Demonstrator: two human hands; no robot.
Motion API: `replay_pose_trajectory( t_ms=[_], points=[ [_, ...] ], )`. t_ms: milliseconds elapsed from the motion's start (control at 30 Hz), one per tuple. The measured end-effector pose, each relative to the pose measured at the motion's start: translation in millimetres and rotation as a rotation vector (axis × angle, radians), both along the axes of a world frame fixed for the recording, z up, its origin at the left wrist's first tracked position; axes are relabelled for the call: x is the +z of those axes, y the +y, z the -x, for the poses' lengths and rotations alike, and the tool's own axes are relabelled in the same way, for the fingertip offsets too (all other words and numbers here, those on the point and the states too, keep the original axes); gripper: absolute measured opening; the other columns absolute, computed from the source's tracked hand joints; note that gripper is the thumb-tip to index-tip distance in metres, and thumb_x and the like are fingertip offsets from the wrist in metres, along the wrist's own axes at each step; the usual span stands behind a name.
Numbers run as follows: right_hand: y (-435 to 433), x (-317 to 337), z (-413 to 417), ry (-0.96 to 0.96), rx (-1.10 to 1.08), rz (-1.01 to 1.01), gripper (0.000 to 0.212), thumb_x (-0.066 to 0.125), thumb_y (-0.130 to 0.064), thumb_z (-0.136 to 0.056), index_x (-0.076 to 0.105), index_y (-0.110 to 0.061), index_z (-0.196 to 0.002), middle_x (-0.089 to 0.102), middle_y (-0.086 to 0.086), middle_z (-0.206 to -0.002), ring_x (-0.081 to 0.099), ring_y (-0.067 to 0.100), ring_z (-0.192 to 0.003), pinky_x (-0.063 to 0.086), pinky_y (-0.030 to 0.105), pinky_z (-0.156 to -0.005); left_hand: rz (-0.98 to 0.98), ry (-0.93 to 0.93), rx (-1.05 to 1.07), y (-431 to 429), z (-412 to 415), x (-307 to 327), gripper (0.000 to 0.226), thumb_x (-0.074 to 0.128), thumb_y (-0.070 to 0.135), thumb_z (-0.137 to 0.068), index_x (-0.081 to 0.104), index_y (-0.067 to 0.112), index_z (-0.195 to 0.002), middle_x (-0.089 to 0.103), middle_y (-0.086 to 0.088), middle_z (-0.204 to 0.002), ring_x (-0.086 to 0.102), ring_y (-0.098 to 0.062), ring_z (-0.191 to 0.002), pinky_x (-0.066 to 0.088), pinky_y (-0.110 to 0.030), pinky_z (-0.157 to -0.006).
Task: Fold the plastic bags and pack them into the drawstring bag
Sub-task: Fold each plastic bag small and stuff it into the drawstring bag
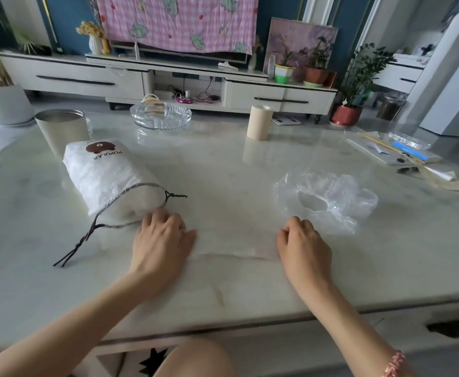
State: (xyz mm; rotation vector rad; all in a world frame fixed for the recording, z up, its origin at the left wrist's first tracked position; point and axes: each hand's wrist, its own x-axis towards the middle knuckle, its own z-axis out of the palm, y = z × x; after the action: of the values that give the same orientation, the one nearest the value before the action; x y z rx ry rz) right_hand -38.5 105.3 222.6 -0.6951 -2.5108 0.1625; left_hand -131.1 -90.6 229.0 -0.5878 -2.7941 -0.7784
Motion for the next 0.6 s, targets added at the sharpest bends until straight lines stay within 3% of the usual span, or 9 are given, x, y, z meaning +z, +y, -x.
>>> replay_pose_trajectory(
  t_ms=[33, 100, 167, 200, 267, 334, 400, 501, 601],
  points=[
    [3, 0, -1, -0.004, 0.012, 0.045, 0.008, 0.061, -0.008, -0.084, 0.057, -0.003, -0.08, 0.059, 0.017, -0.078, 0.06, 0.035, -0.071, 0.032, 0.03, -0.053, -0.089, -0.087, 0.015, 1, 2, 2, 0.02, 0.061, 0.035, -0.087, 0.058, 0.016, -0.085, 0.052, -0.006, -0.102, 0.044, -0.031, -0.108, 0.033, -0.032, -0.085],
    [8, 0, -5, -0.009, 0.1, 0.196, 0.009, 0.054, -0.005, -0.087, 0.06, -0.007, -0.094, 0.059, 0.012, -0.093, 0.057, 0.03, -0.085, 0.039, 0.031, -0.065, -0.371, -0.343, -0.02, 1, 5, 13, 0.021, 0.066, 0.028, -0.086, 0.054, 0.016, -0.073, 0.055, -0.003, -0.083, 0.053, -0.028, -0.088, 0.038, -0.027, -0.072],
    [8, 14, -9, 0.115, 0.23, 0.541, 0.021, 0.055, 0.002, -0.084, 0.058, -0.013, -0.098, 0.06, 0.005, -0.095, 0.056, 0.019, -0.085, 0.042, 0.015, -0.07, -0.675, -0.608, -0.181, -1, 3, 34, 0.021, 0.066, 0.02, -0.085, 0.052, 0.013, -0.071, 0.06, -0.003, -0.073, 0.056, -0.017, -0.064, 0.043, -0.018, -0.057],
    [6, 26, -10, 0.191, 0.297, 0.756, 0.027, 0.056, 0.005, -0.083, 0.057, -0.015, -0.1, 0.061, 0.003, -0.095, 0.056, 0.015, -0.086, 0.041, 0.008, -0.07, -0.764, -0.715, -0.271, -1, 2, 46, 0.019, 0.066, 0.02, -0.082, 0.053, 0.011, -0.072, 0.066, -0.006, -0.076, 0.06, -0.015, -0.061, 0.048, -0.019, -0.057],
    [1, 54, -17, 0.256, 0.471, 1.12, 0.034, 0.063, 0.003, -0.082, 0.056, -0.016, -0.11, 0.063, 0.002, -0.104, 0.058, 0.007, -0.094, 0.043, 0.006, -0.075, -0.709, -0.788, -0.414, -2, -1, 69, 0.023, 0.068, 0.028, -0.07, 0.055, 0.01, -0.074, 0.072, -0.01, -0.085, 0.065, -0.017, -0.067, 0.052, -0.027, -0.067],
    [1, 80, -19, 0.112, 0.661, 1.22, 0.051, 0.074, -0.022, -0.075, 0.054, -0.022, -0.122, 0.062, -0.005, -0.121, 0.055, -0.002, -0.11, 0.043, 0.012, -0.085, -0.534, -0.813, -0.522, 2, -3, 91, 0.025, 0.066, 0.032, -0.066, 0.057, 0.011, -0.077, 0.073, -0.004, -0.084, 0.066, -0.013, -0.068, 0.052, -0.026, -0.069],
    [-4, 94, -19, -0.134, 0.824, 1.23, 0.062, 0.075, -0.043, -0.069, 0.055, -0.025, -0.125, 0.06, -0.005, -0.126, 0.052, 0.0, -0.118, 0.041, 0.016, -0.098, -0.337, -0.837, -0.609, 9, -6, 112, 0.017, 0.065, 0.029, -0.077, 0.059, 0.013, -0.078, 0.073, 0.001, -0.079, 0.066, -0.01, -0.067, 0.053, -0.021, -0.065],
    [-6, 89, -14, -0.229, 0.839, 1.285, 0.031, 0.063, -0.027, -0.078, 0.062, -0.008, -0.103, 0.063, 0.004, -0.092, 0.06, 0.013, -0.087, 0.05, 0.019, -0.081, -0.062, -0.755, -0.617, 22, 1, 126, 0.015, 0.064, 0.026, -0.086, 0.061, 0.014, -0.078, 0.064, -0.005, -0.076, 0.059, -0.017, -0.07, 0.048, -0.021, -0.063],
    [-2, 68, -11, -0.122, 0.634, 1.349, 0.011, 0.067, -0.021, -0.075, 0.06, -0.014, -0.08, 0.055, -0.003, -0.071, 0.047, 0.011, -0.068, 0.04, 0.018, -0.064, -0.244, -0.803, -0.467, 32, 18, 116, 0.01, 0.063, 0.017, -0.087, 0.059, 0.014, -0.079, 0.058, -0.004, -0.072, 0.052, -0.012, -0.06, 0.047, -0.015, -0.05]
  ],
)
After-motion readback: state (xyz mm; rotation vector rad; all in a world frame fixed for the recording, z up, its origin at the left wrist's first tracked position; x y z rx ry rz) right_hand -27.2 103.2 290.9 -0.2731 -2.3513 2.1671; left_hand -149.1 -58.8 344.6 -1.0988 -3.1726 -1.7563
